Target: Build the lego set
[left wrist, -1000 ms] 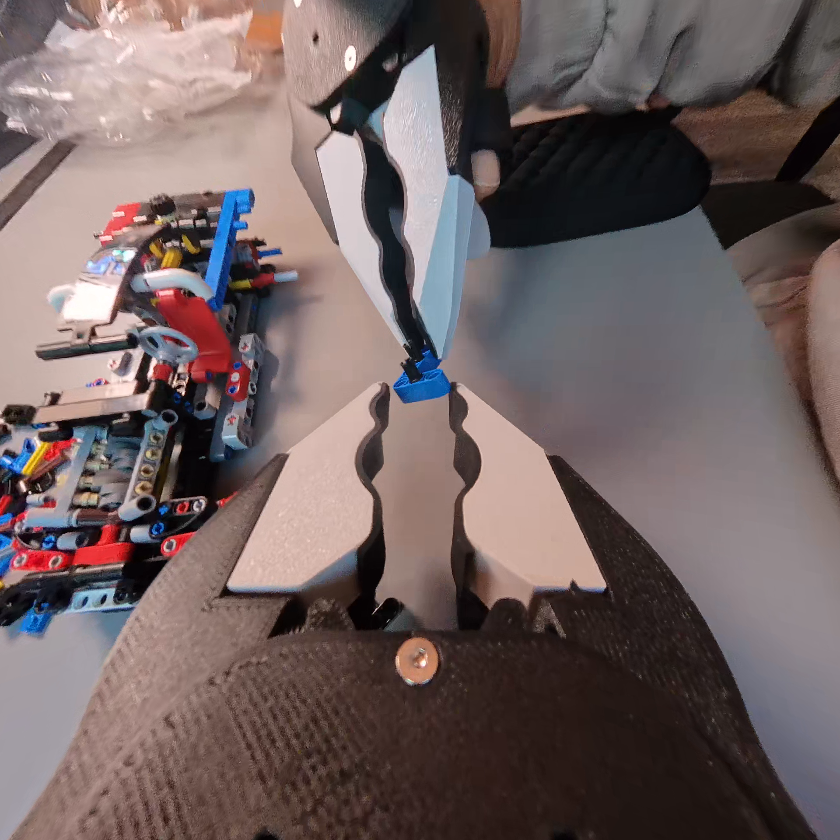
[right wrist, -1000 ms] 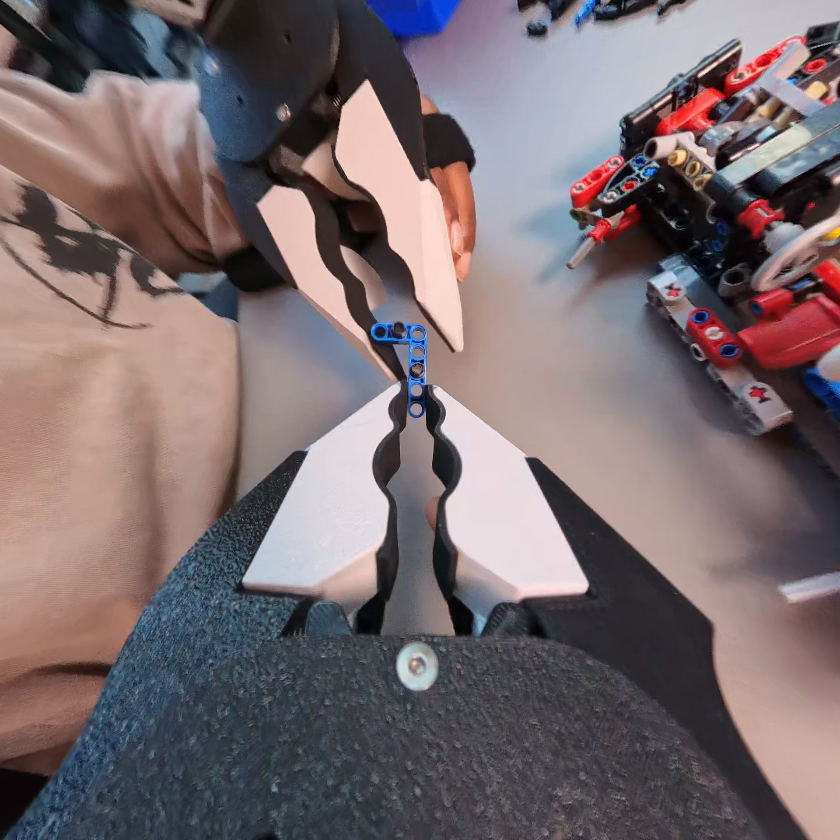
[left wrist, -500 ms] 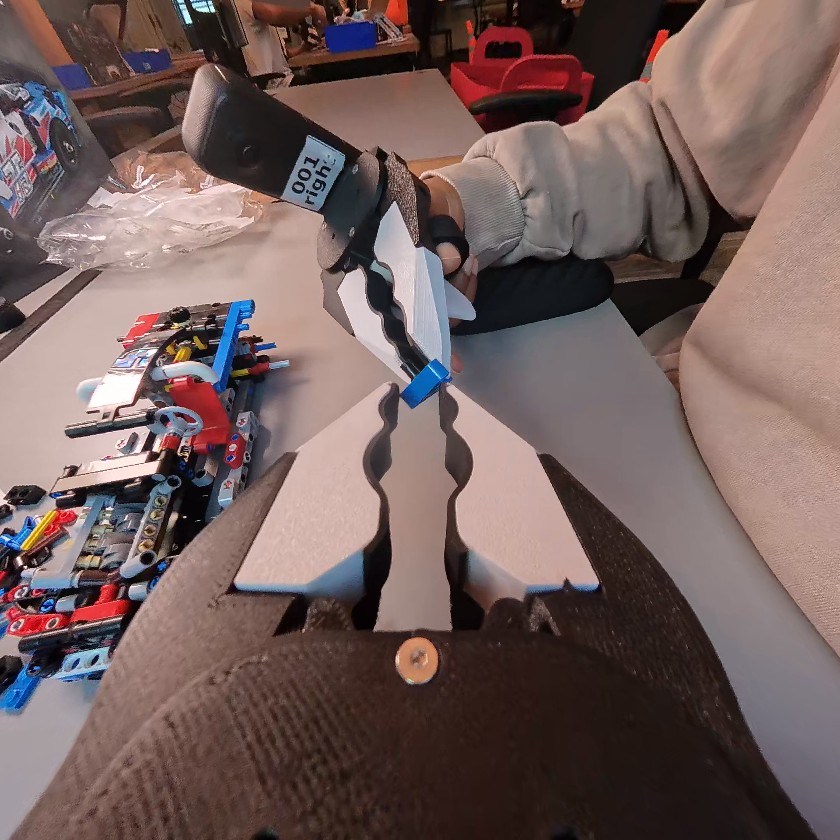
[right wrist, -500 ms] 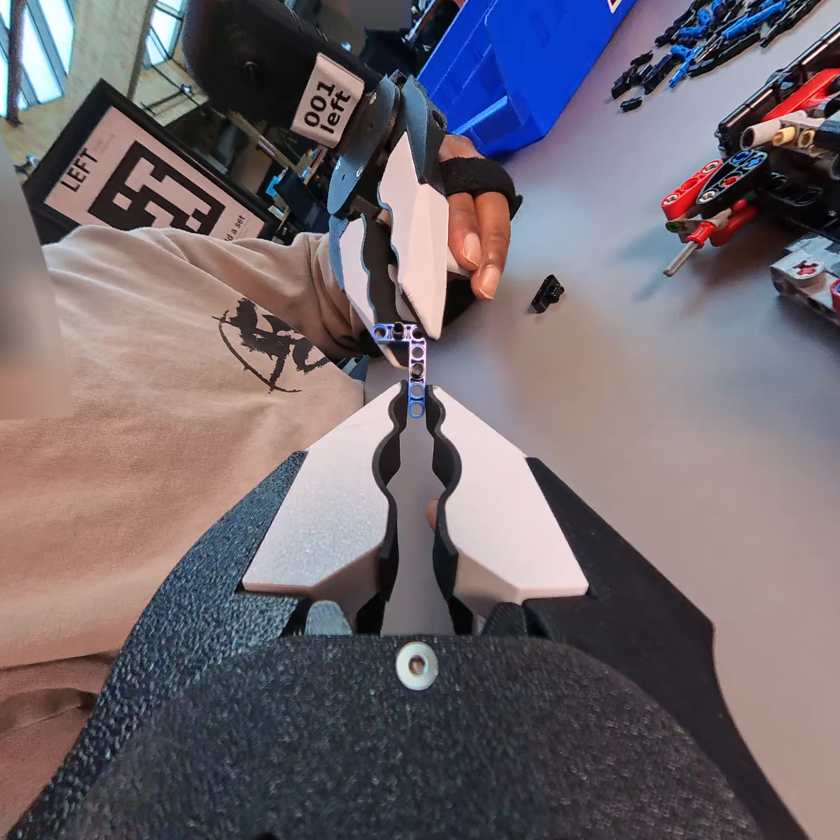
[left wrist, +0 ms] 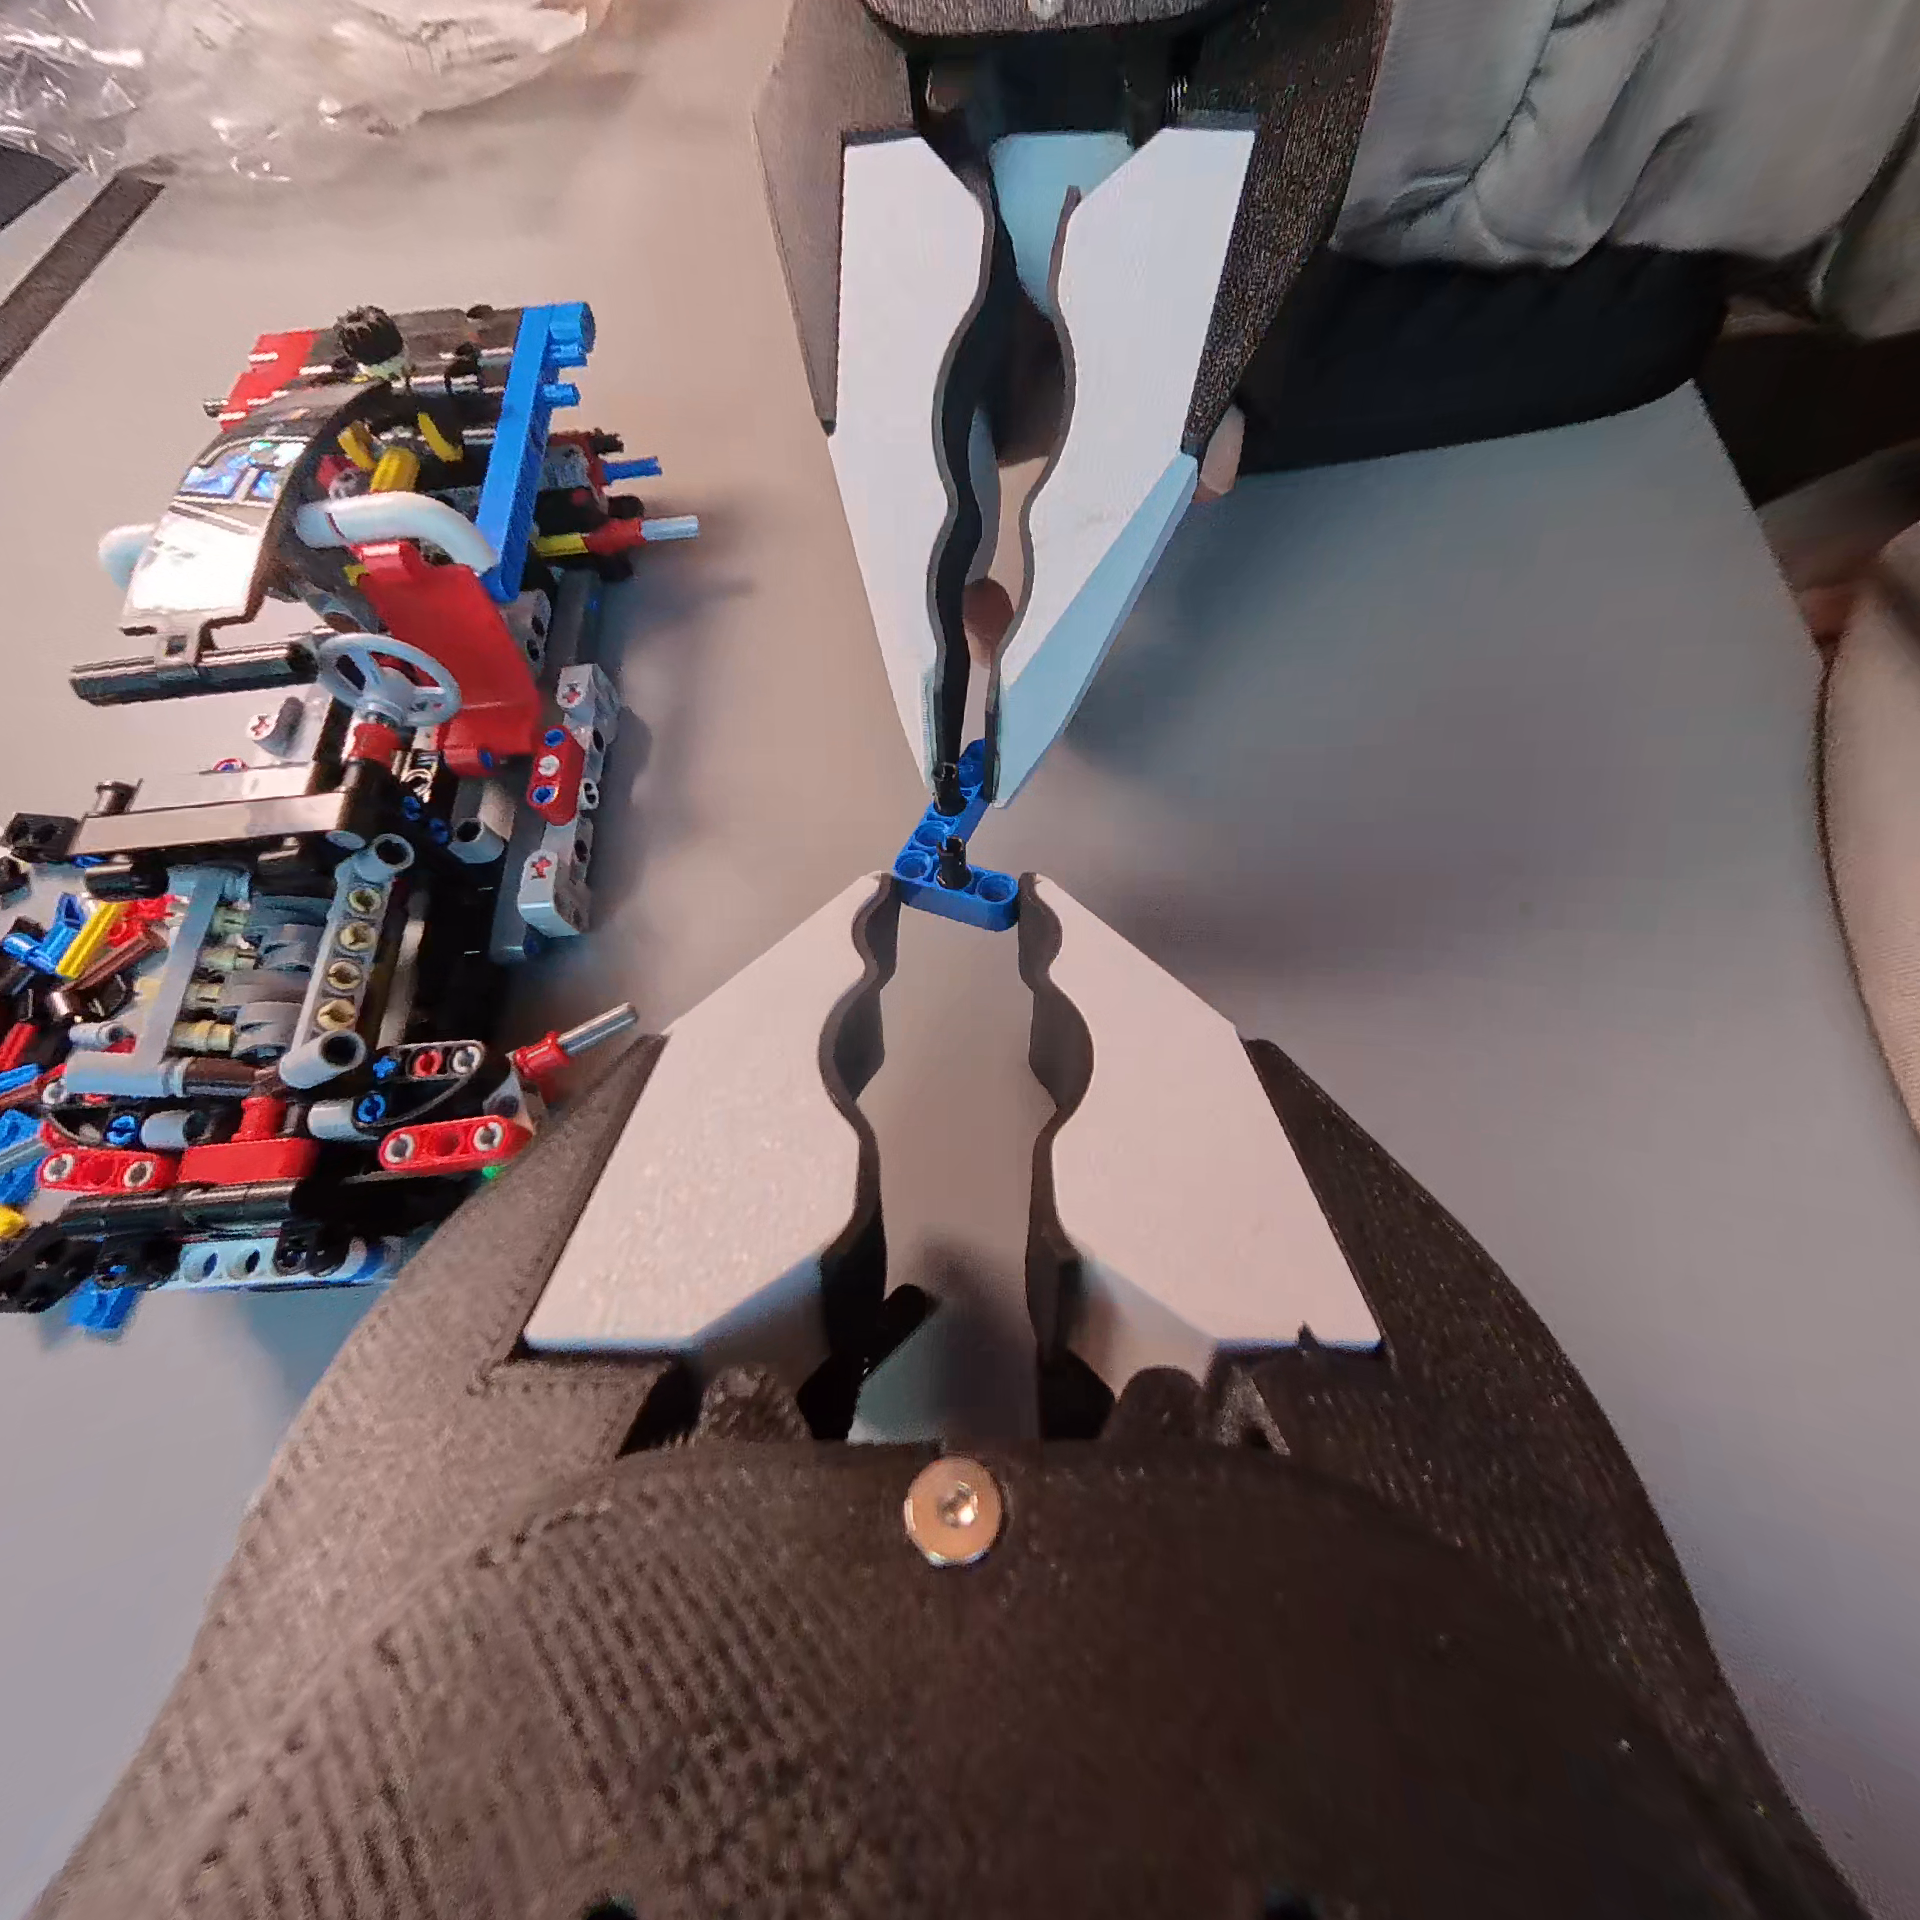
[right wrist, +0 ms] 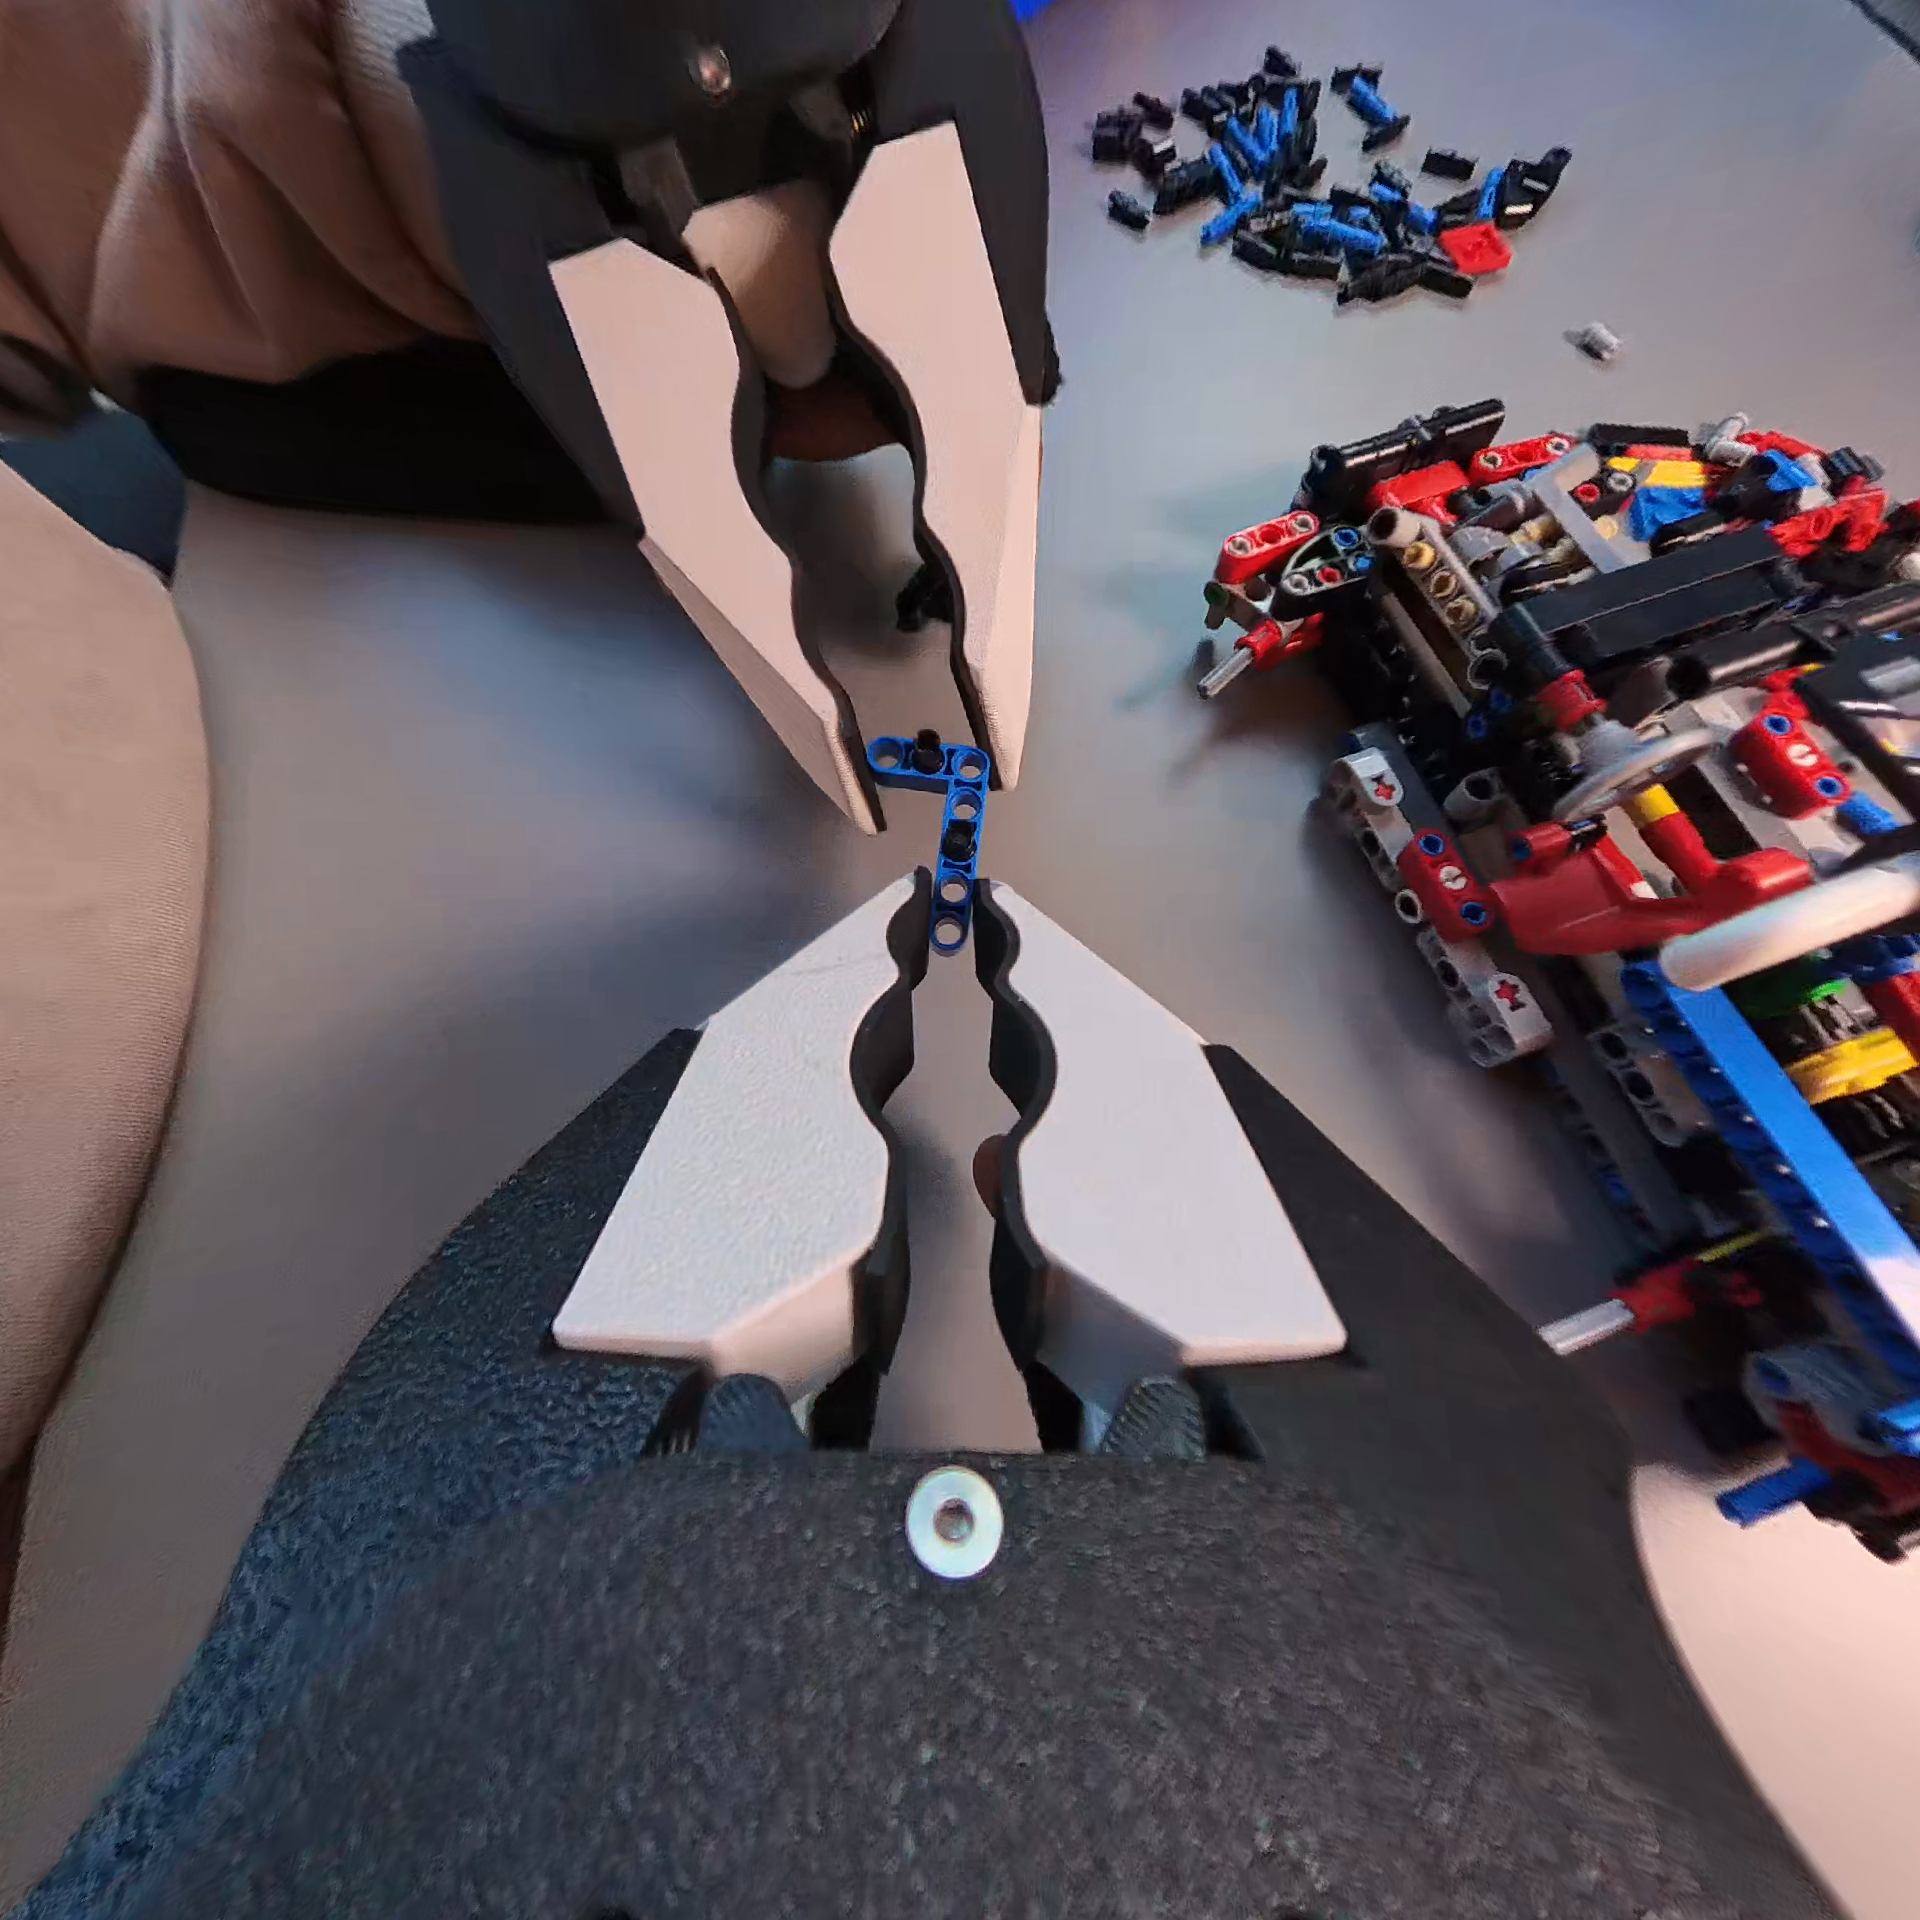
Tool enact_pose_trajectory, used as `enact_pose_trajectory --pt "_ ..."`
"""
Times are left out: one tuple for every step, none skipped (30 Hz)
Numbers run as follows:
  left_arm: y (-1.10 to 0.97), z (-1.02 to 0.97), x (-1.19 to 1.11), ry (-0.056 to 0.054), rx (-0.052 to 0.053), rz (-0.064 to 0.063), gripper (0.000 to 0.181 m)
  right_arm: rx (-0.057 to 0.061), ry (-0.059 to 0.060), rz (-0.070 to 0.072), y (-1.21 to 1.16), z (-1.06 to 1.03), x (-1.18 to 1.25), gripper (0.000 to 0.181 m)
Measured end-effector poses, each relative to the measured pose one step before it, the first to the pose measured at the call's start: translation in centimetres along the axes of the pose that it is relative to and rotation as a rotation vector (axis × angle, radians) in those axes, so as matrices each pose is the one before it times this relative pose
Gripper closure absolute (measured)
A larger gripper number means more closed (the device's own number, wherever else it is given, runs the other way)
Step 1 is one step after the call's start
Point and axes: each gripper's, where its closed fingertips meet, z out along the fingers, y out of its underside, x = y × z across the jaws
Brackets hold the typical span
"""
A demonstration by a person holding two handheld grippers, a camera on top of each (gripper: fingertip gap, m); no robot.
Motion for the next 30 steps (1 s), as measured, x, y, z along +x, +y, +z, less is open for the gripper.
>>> enact_pose_trajectory --pt "0.352 0.187 -0.071 -0.0138 -0.0224 0.0126 0.160 -0.0344 0.0202 -0.0204 0.339 0.231 0.219 0.176" --pt "0.391 0.163 -0.043 -0.0100 -0.0247 0.0149 0.160 -0.0346 0.0099 -0.0245 0.269 0.208 0.121 0.176" --pt "0.322 0.152 -0.054 -0.0075 -0.0204 0.0127 0.160 -0.0335 0.0019 -0.0209 0.214 0.204 0.070 0.176" --pt "0.232 0.142 -0.124 -0.0100 -0.0143 0.0076 0.160 -0.0329 0.0037 -0.0101 0.175 0.208 0.179 0.176" --pt "0.263 0.122 -0.059 -0.0045 -0.0160 0.0058 0.160 -0.0325 -0.0035 -0.0059 0.153 0.237 0.122 0.176" --pt "0.282 0.081 -0.050 -0.0014 -0.0167 0.0034 0.160 -0.0277 -0.0094 -0.0065 0.103 0.272 0.014 0.176" --pt "0.211 0.034 -0.136 -0.0073 -0.0108 0.0002 0.160 -0.0251 -0.0004 -0.0059 0.081 0.273 0.125 0.176" --pt "0.161 -0.005 -0.187 -0.0120 -0.0078 0.0013 0.160 -0.0210 0.0075 -0.0016 0.047 0.269 0.239 0.176" --pt "0.166 -0.040 -0.220 -0.0147 -0.0089 0.0044 0.159 -0.0187 0.0017 0.0025 0.062 0.251 0.135 0.176" --pt "0.135 -0.056 -0.233 -0.0151 -0.0080 0.0036 0.158 -0.0124 0.0020 0.0129 0.032 0.222 0.148 0.176" --pt "0.109 -0.044 -0.128 -0.0075 -0.0068 0.0006 0.158 -0.0055 -0.0026 0.0228 -0.036 0.171 0.092 0.176" --pt "0.074 -0.027 -0.071 -0.0047 -0.0038 -0.0029 0.159 -0.0024 -0.0015 0.0233 -0.036 0.116 0.090 0.176" --pt "0.066 -0.010 -0.068 -0.0033 -0.0026 -0.0023 0.160 0.0010 0.0054 0.0179 -0.070 0.038 0.152 0.176" --pt "0.075 0.002 -0.102 -0.0056 -0.0034 -0.0018 0.162 0.0002 0.0072 0.0113 -0.018 0.026 0.124 0.176" --pt "0.065 0.019 -0.128 -0.0061 -0.0031 -0.0029 0.163 0.0016 0.0080 0.0120 -0.014 0.017 0.103 0.176" --pt "0.024 0.026 -0.084 -0.0022 0.0004 -0.0047 0.164 0.0024 0.0087 0.0108 -0.023 0.009 0.073 0.176" --pt "0.013 0.015 -0.070 -0.0005 0.0018 -0.0048 0.164 0.0009 0.0088 0.0105 0.011 0.001 0.072 0.176" --pt "0.033 0.013 -0.127 -0.0052 0.0003 -0.0027 0.164 -0.0014 0.0069 0.0078 0.029 -0.017 0.015 0.176" --pt "0.073 -0.019 -0.234 -0.0116 -0.0027 -0.0015 0.165 -0.0044 0.0035 0.0017 0.069 -0.025 -0.062 0.175" --pt "0.097 -0.013 -0.266 -0.0131 -0.0036 -0.0035 0.166 -0.0067 0.0015 -0.0012 0.102 -0.054 -0.127 0.173" --pt "0.067 -0.011 -0.230 -0.0087 -0.0016 -0.0066 0.166 -0.0044 0.0016 -0.0008 0.079 -0.032 -0.119 0.171" --pt "0.062 -0.002 -0.189 -0.0072 -0.0009 -0.0073 0.166 -0.0013 -0.0042 -0.0014 0.059 -0.040 -0.188 0.169" --pt "0.041 -0.006 -0.173 -0.0075 -0.0010 -0.0045 0.166 0.0053 -0.0140 -0.0006 -0.008 -0.050 -0.279 0.168" --pt "0.022 -0.014 -0.224 -0.0127 -0.0007 -0.0027 0.166 0.0095 -0.0217 0.0059 -0.056 -0.070 -0.319 0.168" --pt "0.001 -0.037 -0.253 -0.0139 -0.0005 -0.0012 0.166 0.0124 -0.0289 0.0080 -0.063 -0.083 -0.360 0.167" --pt "-0.015 -0.056 -0.230 -0.0112 0.0015 -0.0034 0.166 0.0155 -0.0290 0.0086 -0.074 -0.097 -0.313 0.167" --pt "-0.057 -0.098 -0.139 -0.0019 0.0050 -0.0056 0.165 0.0149 -0.0134 0.0123 -0.037 -0.114 -0.028 0.167" --pt "-0.083 -0.187 -0.187 -0.0018 0.0079 -0.0070 0.164 0.0136 -0.0085 0.0121 0.000 -0.131 0.110 0.167" --pt "-0.077 -0.352 -0.420 -0.0115 0.0089 -0.0059 0.164 0.0154 -0.0140 0.0082 -0.008 -0.195 0.049 0.166" --pt "-0.076 -0.540 -0.763 -0.0255 0.0104 -0.0095 0.164 0.0190 -0.0144 0.0096 -0.053 -0.271 0.034 0.165"
